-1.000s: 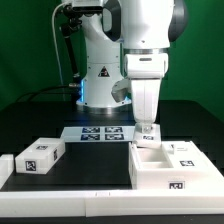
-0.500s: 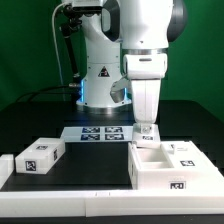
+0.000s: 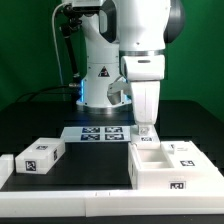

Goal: Assemble cabinet

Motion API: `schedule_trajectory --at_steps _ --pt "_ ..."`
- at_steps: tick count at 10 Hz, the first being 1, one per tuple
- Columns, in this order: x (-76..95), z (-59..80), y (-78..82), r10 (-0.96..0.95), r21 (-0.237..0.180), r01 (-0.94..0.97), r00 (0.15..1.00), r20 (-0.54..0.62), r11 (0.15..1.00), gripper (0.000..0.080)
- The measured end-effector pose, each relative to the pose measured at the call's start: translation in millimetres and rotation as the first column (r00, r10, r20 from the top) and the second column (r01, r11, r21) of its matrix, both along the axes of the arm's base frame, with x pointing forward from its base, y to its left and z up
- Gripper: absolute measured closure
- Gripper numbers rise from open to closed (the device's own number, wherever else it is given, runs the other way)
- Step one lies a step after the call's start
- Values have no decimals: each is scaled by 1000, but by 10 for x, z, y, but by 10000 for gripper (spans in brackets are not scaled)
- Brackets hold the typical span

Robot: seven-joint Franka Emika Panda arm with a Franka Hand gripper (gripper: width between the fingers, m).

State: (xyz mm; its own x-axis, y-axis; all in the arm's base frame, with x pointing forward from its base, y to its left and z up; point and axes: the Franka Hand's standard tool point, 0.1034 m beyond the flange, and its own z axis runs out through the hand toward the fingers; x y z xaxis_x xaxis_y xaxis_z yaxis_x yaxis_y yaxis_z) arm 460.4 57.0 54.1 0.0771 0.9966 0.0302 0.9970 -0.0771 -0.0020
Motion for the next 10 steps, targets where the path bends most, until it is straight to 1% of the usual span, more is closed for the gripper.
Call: schedule_trajectory --at_steps 3,5,7,10 --pt "3 -5 -3 3 0 -3 1000 -1 1000 729" --pt "158 -2 -11 17 6 -17 1000 15 1000 729" --pt "273 1 -11 14 10 -14 1000 22 1000 729" --pt "563 10 -8 4 16 -5 999 34 1000 729"
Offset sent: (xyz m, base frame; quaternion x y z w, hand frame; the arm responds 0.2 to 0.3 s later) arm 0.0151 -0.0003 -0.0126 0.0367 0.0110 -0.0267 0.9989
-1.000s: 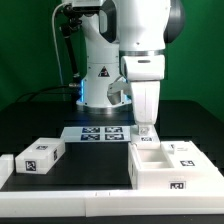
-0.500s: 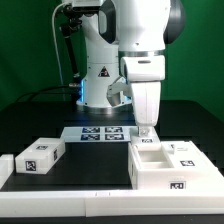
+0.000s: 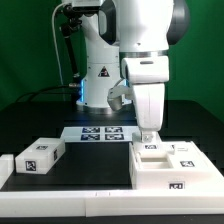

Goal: Assemble cabinet

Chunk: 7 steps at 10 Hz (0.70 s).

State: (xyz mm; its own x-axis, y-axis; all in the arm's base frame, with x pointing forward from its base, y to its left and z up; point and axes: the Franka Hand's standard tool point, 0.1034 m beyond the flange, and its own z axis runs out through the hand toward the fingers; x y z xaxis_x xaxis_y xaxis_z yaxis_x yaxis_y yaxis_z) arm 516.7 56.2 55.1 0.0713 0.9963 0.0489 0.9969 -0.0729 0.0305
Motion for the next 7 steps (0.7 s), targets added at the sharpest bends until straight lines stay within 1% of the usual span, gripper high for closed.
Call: schedule_trajectory --at_steps 3,7 --pt "109 7 -7 6 0 -6 1000 -2 1000 729" --pt "104 6 -7 6 0 -6 1000 -2 1000 728"
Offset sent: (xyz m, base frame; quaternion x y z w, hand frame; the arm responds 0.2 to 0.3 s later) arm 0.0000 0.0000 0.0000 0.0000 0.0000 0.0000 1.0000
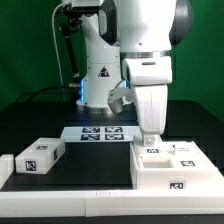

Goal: Assemble cabinet

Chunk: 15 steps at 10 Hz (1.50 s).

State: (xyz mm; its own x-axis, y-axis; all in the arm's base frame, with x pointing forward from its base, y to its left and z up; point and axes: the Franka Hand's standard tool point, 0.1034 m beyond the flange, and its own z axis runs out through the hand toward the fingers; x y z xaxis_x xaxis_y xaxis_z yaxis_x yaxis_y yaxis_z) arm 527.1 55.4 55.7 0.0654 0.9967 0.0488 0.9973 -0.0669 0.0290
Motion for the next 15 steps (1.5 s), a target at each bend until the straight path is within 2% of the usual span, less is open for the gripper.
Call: schedule_trajectory --at_steps 2,8,15 --pt "51 1 -4 3 0 -3 1000 0 1000 729" --pt "493 6 2 -8 4 8 1000 -9 1000 729" --pt "520 -7 2 8 0 -8 1000 -30 1000 710"
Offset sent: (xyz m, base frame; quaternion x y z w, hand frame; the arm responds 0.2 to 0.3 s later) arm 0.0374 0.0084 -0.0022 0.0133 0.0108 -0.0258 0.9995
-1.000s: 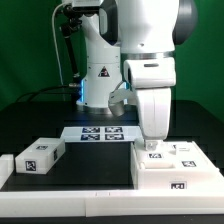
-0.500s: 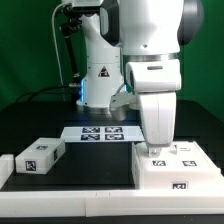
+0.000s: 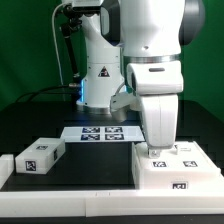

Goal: Assemble cabinet

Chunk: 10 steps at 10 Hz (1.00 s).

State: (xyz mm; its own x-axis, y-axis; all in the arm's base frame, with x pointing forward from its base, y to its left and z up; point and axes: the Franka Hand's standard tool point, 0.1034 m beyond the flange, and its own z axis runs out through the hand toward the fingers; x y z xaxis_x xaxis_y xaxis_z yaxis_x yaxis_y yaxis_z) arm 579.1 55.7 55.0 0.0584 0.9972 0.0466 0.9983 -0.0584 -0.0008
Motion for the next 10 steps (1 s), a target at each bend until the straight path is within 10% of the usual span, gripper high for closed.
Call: schedule_trajectory --at_steps 3,5,7,10 --pt "-22 58 -16 -36 1 36 999 25 999 527" --pt "-68 204 -44 -66 -1 66 996 59 998 210" --pt "-163 319 -78 -95 1 96 991 91 995 54" --pt "-327 356 -138 -207 42 203 965 162 978 3"
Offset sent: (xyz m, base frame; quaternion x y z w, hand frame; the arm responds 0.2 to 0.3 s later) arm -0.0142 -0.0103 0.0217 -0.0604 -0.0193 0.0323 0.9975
